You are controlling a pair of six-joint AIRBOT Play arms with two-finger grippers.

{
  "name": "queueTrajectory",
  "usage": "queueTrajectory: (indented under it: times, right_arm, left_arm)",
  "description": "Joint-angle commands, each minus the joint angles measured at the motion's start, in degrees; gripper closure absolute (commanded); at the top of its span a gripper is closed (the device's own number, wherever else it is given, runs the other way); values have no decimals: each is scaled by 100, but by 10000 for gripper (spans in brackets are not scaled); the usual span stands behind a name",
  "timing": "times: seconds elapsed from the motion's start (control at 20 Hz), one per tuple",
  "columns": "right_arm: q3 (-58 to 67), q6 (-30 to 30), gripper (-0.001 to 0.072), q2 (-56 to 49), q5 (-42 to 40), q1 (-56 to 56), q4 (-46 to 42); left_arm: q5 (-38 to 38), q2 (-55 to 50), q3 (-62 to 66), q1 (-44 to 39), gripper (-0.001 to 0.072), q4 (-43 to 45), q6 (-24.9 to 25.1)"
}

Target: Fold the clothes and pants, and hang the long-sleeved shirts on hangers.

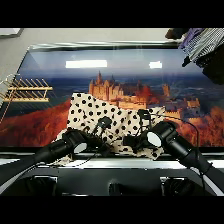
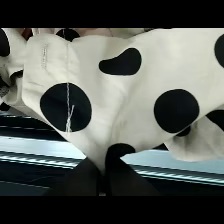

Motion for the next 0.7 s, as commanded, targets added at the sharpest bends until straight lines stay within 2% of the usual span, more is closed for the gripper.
queueTrajectory:
  times: [0.0,0.15,0.25,0.4,0.5,0.55,0.6,0.65]
  right_arm:
    - [4,13,683,-2,28,4,4]
    - [13,15,683,0,238,4,-9]
    - [28,28,683,15,308,4,-28]
    - [28,52,683,17,306,4,-26]
    - [26,50,683,17,313,4,-22]
    - [26,50,683,17,319,4,-24]
    - [26,50,683,17,330,4,-24]
    - [26,52,683,17,348,4,-24]
  left_arm:
    - [201,-234,0,61,679,44,-173]
    - [-717,-98,302,433,684,22,-72]
    - [-1259,74,592,804,685,-264,422]
    - [-1637,192,975,1401,685,-833,1110]
    - [-1895,186,973,1504,675,-874,1628]
    - [-1961,188,909,1467,531,-879,1687]
    - [-2055,197,820,1377,268,-876,1685]
    - [-2092,225,710,1257,197,-876,1683]
